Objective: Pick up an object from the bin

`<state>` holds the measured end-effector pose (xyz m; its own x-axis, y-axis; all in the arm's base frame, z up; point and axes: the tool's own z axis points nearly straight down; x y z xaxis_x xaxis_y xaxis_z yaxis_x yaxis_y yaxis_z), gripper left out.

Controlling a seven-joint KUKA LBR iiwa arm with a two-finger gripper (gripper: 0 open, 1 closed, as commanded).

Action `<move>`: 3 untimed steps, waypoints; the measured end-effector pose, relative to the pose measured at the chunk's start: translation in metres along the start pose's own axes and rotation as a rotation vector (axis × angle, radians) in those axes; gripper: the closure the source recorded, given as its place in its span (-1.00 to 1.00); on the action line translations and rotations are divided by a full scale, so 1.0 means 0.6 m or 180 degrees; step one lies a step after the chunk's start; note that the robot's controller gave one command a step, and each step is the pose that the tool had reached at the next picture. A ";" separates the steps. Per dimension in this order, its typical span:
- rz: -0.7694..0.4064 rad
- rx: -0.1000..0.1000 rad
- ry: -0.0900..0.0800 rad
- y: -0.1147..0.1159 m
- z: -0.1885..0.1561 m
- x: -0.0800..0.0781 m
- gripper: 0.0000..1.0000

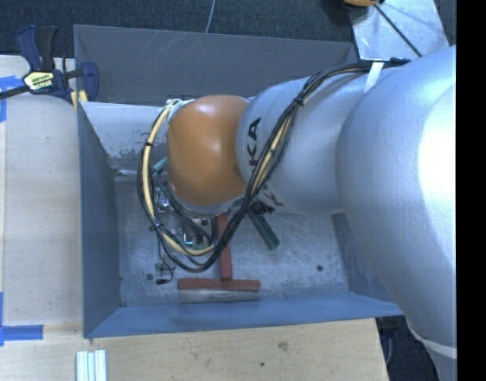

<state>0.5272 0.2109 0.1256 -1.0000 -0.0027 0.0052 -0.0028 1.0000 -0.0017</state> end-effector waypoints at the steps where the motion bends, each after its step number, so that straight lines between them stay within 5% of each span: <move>1: 0.0009 -0.0010 -0.0023 -0.001 -0.008 -0.003 -1.00; 2: -0.0243 -0.0012 -0.0035 -0.068 0.049 0.031 -1.00; 3: -0.1024 0.0006 -0.0013 -0.093 0.080 0.018 -1.00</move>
Offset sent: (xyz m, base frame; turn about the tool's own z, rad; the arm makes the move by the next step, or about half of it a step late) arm -0.0348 -0.0736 -0.0556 -0.1249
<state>0.5163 0.1548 0.0780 -0.9478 -0.3188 0.0018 -0.3188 0.9478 -0.0025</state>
